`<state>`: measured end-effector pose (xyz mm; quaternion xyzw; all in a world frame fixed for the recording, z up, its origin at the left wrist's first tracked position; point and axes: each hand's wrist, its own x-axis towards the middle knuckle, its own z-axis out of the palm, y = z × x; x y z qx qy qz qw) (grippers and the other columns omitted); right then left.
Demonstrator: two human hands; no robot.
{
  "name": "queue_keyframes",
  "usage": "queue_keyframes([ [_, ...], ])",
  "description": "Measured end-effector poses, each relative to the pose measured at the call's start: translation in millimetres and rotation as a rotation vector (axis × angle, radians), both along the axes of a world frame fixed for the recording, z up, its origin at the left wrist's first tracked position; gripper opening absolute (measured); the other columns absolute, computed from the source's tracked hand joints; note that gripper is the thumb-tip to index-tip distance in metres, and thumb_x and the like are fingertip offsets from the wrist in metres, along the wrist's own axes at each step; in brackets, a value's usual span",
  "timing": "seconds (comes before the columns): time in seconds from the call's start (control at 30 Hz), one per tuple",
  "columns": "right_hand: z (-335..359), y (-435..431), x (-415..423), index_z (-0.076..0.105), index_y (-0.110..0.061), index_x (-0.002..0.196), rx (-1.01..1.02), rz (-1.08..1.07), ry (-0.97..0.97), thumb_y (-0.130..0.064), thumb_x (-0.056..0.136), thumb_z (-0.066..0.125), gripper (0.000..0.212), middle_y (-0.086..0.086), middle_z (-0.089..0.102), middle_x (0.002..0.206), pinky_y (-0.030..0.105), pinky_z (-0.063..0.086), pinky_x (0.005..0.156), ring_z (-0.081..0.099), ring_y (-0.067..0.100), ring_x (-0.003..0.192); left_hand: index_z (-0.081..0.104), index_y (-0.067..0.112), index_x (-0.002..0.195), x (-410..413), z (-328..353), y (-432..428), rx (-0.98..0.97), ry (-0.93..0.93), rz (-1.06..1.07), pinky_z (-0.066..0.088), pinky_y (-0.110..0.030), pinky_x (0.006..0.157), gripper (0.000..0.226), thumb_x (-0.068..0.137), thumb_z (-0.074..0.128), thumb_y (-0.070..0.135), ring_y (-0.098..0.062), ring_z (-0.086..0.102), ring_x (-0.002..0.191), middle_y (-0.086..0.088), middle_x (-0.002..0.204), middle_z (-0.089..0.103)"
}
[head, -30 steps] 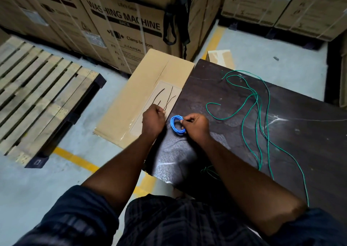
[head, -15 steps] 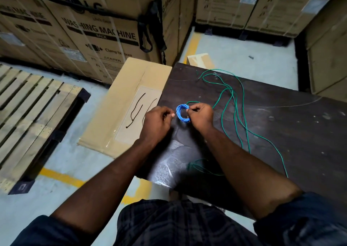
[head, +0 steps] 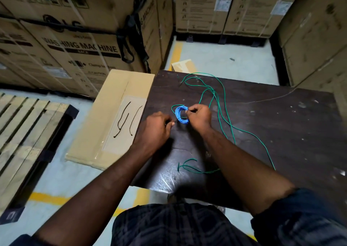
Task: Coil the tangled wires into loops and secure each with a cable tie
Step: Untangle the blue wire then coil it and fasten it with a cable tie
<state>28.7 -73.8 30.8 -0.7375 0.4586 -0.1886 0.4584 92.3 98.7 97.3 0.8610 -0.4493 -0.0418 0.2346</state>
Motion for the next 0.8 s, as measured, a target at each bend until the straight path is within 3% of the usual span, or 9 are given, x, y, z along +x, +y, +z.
queue_keyframes([
  [0.4,18.8,5.9,-10.0,0.073,-0.009,0.073,-0.054,0.005,-0.117,-0.004,0.071,0.069,0.007,0.006,0.072,0.073,0.029,0.051,0.065,0.062,0.012,0.066,0.066,0.017,0.079,2.7,21.9,-24.3,0.109,0.008,-0.016,0.047,-0.033,0.064,0.014,0.082,0.064,0.030,-0.030,0.065,0.077,-0.008,0.078,0.071],
  [0.6,24.1,1.8,-19.9,0.074,-0.009,0.076,-0.093,0.025,-0.093,-0.006,0.073,0.071,0.005,0.004,0.072,0.075,0.021,0.046,0.064,0.061,0.010,0.067,0.069,0.011,0.086,5.3,40.0,-29.3,0.230,-0.024,-0.031,0.047,-0.034,0.070,0.023,0.086,0.064,0.033,-0.035,0.064,0.088,-0.013,0.087,0.072],
  [0.8,20.9,9.2,-17.9,0.073,-0.012,0.074,-0.048,0.031,-0.112,-0.007,0.073,0.070,0.006,-0.005,0.067,0.070,0.018,0.043,0.061,0.059,0.006,0.065,0.068,0.021,0.083,8.6,27.1,-38.2,0.080,0.008,0.011,0.048,-0.030,0.066,0.010,0.082,0.066,0.031,-0.028,0.065,0.082,-0.005,0.083,0.071],
])
